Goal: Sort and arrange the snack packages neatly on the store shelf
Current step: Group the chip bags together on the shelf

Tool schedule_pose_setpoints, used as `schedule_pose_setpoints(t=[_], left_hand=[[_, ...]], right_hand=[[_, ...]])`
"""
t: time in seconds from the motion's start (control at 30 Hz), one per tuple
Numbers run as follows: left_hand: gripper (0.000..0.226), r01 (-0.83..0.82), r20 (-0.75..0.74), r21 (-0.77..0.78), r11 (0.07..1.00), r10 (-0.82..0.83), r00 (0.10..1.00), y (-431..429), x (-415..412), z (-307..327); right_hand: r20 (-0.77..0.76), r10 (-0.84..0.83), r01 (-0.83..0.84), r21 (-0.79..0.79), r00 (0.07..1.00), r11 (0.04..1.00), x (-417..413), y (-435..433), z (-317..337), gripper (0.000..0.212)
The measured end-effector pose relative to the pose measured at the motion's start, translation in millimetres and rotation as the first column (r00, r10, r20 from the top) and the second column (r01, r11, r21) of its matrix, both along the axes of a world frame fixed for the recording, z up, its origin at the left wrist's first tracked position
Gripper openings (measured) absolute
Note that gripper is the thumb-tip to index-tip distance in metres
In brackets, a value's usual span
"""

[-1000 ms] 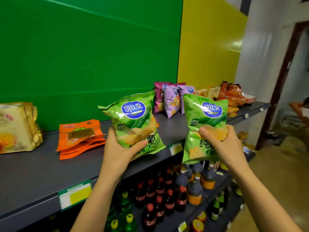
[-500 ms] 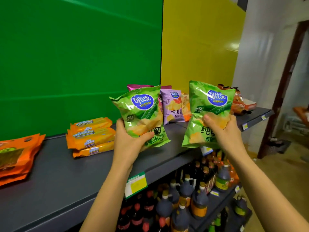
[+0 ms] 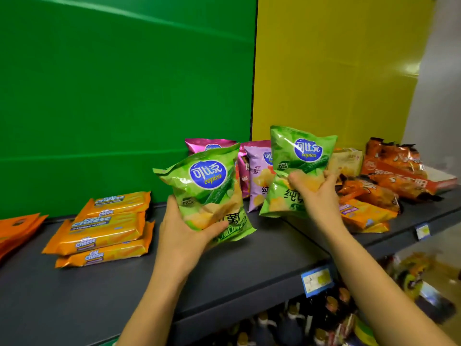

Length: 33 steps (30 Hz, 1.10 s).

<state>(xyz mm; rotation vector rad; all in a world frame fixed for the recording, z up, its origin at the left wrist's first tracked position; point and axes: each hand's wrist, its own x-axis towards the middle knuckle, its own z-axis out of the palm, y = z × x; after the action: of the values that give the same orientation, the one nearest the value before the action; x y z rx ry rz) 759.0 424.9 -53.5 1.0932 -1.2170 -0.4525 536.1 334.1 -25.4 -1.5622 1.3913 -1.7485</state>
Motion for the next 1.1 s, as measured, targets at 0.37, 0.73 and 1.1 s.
schedule_pose_setpoints(t=[0.37, 0.73, 1.1], left_hand=[[0.081, -0.188, -0.037, 0.100, 0.977, 0.193, 0.981, -44, -54, -12], [0.086, -0.145, -0.095, 0.253, 0.957, 0.174, 0.980, -75, -78, -21], [0.085, -0.108, -0.045, 0.327, 0.939, 0.129, 0.991, -86, -67, -22]], right_hand=[[-0.047, 0.383, -0.376, 0.121, 0.922, 0.919, -21, -70, -31, 0.083], [0.039, 0.507, -0.507, 0.123, 0.861, 0.853, -32, -94, -50, 0.061], [0.083, 0.536, -0.542, 0.147, 0.840, 0.827, -36, -100, -54, 0.052]])
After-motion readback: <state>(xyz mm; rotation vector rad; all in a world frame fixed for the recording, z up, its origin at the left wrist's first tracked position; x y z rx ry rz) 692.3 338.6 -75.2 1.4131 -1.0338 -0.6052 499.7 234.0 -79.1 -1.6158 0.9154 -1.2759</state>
